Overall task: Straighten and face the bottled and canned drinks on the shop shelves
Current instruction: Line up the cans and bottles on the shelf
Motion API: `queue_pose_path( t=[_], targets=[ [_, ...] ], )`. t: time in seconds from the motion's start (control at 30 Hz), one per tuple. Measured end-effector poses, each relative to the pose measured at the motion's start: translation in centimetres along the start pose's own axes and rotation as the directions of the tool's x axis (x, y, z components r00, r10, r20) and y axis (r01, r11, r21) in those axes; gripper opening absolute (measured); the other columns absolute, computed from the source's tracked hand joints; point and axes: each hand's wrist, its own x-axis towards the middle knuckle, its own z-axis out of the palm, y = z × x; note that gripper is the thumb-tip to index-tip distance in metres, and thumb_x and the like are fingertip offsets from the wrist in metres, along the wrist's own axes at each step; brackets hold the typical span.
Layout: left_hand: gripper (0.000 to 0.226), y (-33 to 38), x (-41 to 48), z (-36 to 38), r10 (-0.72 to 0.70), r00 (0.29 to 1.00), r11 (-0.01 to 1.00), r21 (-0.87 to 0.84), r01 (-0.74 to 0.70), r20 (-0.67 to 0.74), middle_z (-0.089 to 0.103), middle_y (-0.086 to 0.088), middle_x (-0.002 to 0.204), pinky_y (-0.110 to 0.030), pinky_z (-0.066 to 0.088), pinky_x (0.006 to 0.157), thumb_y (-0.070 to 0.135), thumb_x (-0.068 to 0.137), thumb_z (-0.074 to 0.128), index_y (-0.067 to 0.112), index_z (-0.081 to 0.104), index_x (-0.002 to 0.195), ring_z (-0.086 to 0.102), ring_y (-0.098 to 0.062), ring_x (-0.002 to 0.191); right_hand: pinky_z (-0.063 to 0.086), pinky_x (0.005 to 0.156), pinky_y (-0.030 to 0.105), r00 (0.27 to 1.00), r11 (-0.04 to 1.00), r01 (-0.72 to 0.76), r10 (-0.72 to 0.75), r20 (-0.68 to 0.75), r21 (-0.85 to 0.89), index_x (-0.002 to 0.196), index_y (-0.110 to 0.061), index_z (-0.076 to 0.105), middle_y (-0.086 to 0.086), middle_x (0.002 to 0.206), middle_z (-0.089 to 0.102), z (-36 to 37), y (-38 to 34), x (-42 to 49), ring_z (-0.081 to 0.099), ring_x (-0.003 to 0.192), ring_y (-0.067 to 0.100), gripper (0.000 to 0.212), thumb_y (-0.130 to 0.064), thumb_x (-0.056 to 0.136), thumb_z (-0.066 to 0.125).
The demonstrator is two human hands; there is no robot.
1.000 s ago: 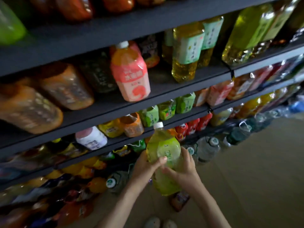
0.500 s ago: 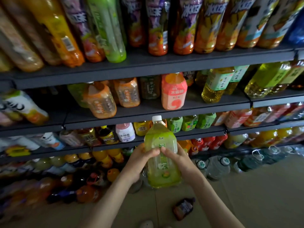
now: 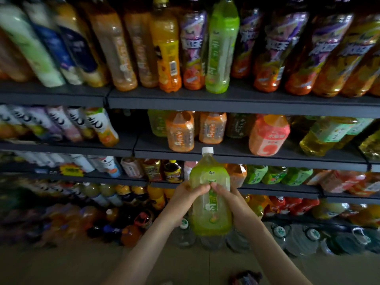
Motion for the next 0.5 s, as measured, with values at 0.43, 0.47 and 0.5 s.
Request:
queue_pose_path(
  t=[0.43,0.47,0.5],
  targets=[
    [0.053,2.7,2.4,-18.5,0.219,0.965,0.944,0.279,-0.173,-0.142,0.068,0.012,0.103,-0.024,0.053,0.078,0.043,0.064,0.081,0.035,0.057,0.111,0.064,-0.002,0.095,0.054,0.075,0.026,0.976,0.975,0.171,-0.148,0.157,-0.142,0.125,-0.019,0.054,-0.002,0.111,0.070,16.4,-0.1,6.9,0.066,0.102,0.016,0.045,-0.030,0.083,0.063],
    [0.056,3.3,2.9,-19.6,0.267,0.958,0.911,0.353,-0.214,-0.107,0.066,0.014,0.105,-0.024,0.052,0.081,0.042,0.063,0.082,0.037,0.054,0.112,0.063,-0.002,0.098,0.054,0.076,0.026,0.972,0.966,0.207,-0.185,0.146,-0.154,0.127,-0.019,0.052,-0.003,0.112,0.069,16.8,0.0,7.7,0.065,0.103,0.017,0.048,-0.030,0.082,0.065],
    [0.058,4.0,3.5,-20.5,0.307,0.950,0.876,0.409,-0.256,-0.062,0.064,0.014,0.108,-0.022,0.050,0.084,0.036,0.065,0.083,0.036,0.052,0.114,0.061,-0.001,0.100,0.054,0.079,0.028,0.965,0.956,0.243,-0.222,0.136,-0.161,0.129,-0.019,0.050,-0.002,0.115,0.068,17.2,0.1,8.6,0.064,0.107,0.018,0.050,-0.028,0.083,0.067]
  ],
)
